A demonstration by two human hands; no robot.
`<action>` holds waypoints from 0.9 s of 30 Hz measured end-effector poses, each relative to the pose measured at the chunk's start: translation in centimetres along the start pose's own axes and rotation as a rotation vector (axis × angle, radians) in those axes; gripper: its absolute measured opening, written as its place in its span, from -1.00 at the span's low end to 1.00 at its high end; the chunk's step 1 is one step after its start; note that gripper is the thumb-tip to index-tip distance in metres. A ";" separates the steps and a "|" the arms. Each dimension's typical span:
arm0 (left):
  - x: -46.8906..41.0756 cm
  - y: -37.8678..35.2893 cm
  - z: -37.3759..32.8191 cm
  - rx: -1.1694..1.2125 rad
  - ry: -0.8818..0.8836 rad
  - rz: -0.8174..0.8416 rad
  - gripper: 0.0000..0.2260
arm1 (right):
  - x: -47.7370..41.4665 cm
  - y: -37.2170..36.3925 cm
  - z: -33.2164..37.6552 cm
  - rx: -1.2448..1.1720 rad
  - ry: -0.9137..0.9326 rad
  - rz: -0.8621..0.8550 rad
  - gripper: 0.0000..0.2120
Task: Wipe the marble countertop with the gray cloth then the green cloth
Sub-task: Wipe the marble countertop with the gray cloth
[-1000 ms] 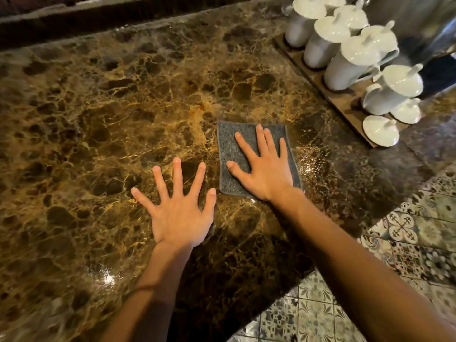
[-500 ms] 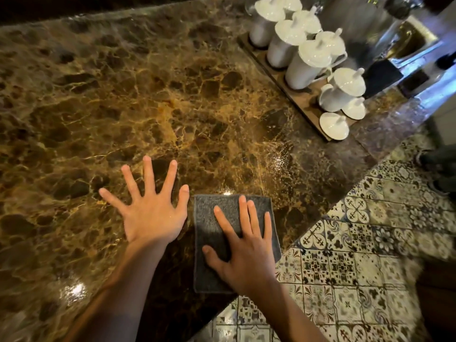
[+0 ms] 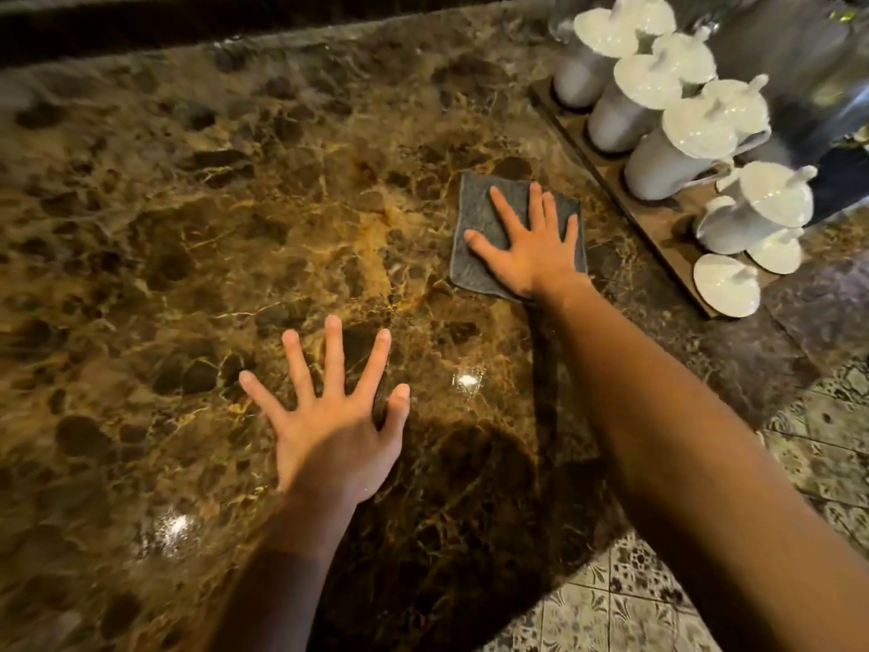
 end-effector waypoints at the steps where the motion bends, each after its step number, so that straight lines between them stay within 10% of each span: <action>1: 0.0 0.0 -0.1 0.001 -0.009 -0.009 -0.43 | -0.9 0.1 -0.3 0.002 -0.018 0.010 -0.18; 10: -0.5 0.0 -0.4 -0.026 -0.036 -0.018 -0.42 | 0.9 0.6 -0.5 0.018 -0.001 -0.048 -0.19; 27: -0.7 -0.3 -0.1 -0.027 0.019 0.007 -0.42 | 30.1 -0.4 -0.8 0.039 0.048 -0.046 -0.22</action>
Point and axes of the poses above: each hand's wrist, its own x-axis away from the middle knuckle, its own y-axis out of the back of the hand, z = x × y, the point moved 10 cm from there along -x, towards the middle knuckle, and after that the axes turned 14 degrees about -z, right-handed, at the moved point
